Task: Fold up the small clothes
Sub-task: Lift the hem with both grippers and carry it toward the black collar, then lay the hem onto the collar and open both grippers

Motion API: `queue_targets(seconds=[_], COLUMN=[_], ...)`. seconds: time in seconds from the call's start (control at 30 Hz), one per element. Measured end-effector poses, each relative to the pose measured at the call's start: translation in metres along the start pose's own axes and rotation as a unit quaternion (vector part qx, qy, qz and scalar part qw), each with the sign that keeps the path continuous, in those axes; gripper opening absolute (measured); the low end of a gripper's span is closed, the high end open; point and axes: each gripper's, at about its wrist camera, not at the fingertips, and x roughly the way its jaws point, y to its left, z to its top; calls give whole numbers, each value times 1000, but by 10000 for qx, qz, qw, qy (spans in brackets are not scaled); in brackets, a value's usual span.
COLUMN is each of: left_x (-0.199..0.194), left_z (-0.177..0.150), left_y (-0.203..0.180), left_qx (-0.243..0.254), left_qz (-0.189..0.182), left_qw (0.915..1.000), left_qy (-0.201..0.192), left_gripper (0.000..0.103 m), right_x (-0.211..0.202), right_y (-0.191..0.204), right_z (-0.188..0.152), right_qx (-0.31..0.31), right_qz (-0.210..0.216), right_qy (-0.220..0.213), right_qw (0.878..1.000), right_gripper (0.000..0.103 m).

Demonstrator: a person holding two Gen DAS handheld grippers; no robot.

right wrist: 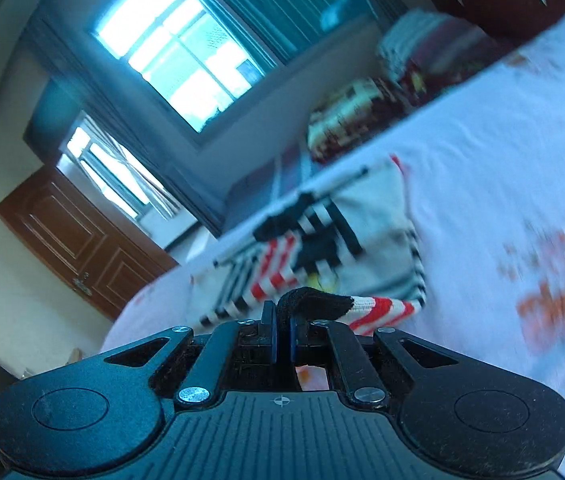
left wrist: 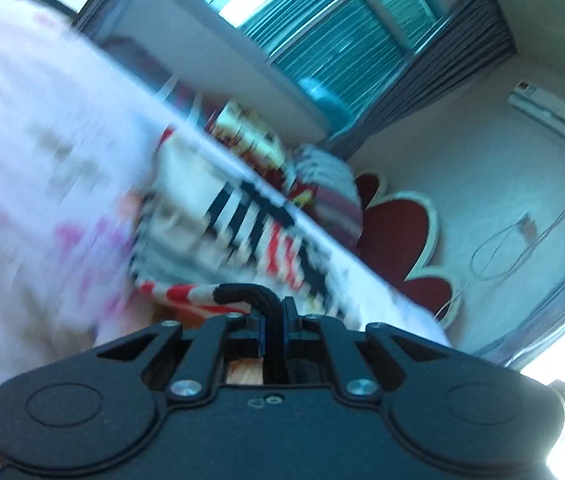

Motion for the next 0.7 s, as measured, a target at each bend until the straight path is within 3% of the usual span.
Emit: queue_targets(seconds=[0.23,0.53,0.7], left_x=[67,209,264], left_z=[71,133,146], left_y=[-20,19,54], left_qx=[235,263,260], left_qz=[96,676,947], left_qw=[9997,9965,9930], left_qy=[-34,406,657], left_gripper=[6,6,6], right_x=[60,211,283], right_y=[4,-74,-116], right_z=[75,147,157], right_qx=[-17,480,516], right_qz=[6,-126,-217], right_qy=[-108,304,575], right_qw=[9999,9983,9968], right_gripper=[5,5,5])
